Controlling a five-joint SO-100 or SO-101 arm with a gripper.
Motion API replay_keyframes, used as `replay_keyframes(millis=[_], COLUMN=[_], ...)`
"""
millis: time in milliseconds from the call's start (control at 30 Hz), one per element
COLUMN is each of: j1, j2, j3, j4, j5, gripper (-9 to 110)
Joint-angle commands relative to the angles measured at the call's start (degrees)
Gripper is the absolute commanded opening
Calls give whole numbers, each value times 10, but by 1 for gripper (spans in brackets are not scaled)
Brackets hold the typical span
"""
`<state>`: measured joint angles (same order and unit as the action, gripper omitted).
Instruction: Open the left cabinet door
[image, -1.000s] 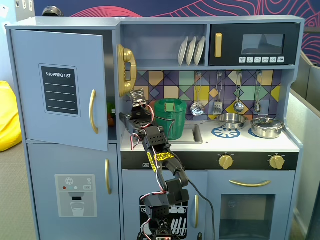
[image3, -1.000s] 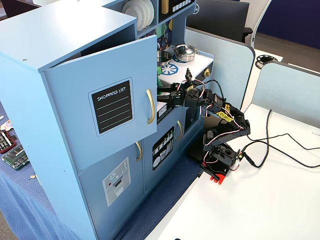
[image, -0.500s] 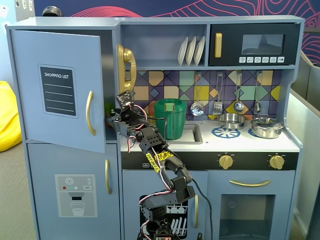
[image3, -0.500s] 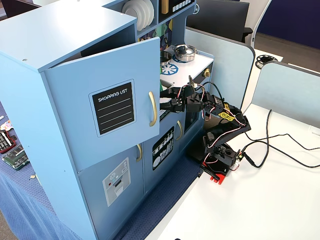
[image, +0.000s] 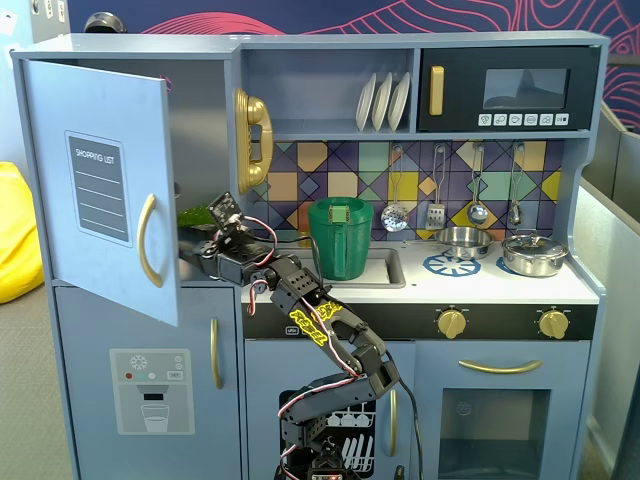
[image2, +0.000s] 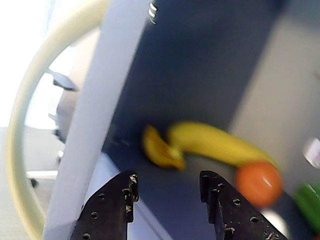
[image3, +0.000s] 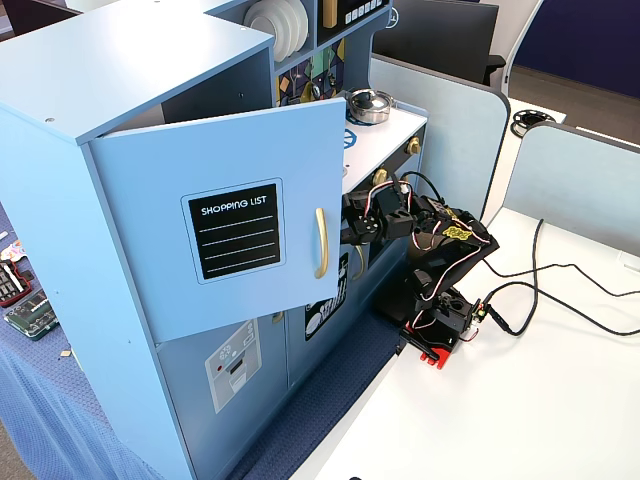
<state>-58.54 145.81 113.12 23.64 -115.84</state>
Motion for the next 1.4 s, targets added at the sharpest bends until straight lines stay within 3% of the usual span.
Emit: replay_keyframes(millis=[0,233,600,800,1367], j1=[-44,-6,388,519,584], j2=[-6,-4,45,89,251], j3=[-44,-43,33,115,483], j4=[-21,-12,187,315,444], j5=[-18,-2,103,178,331], gripper=[6,5,7,6,0])
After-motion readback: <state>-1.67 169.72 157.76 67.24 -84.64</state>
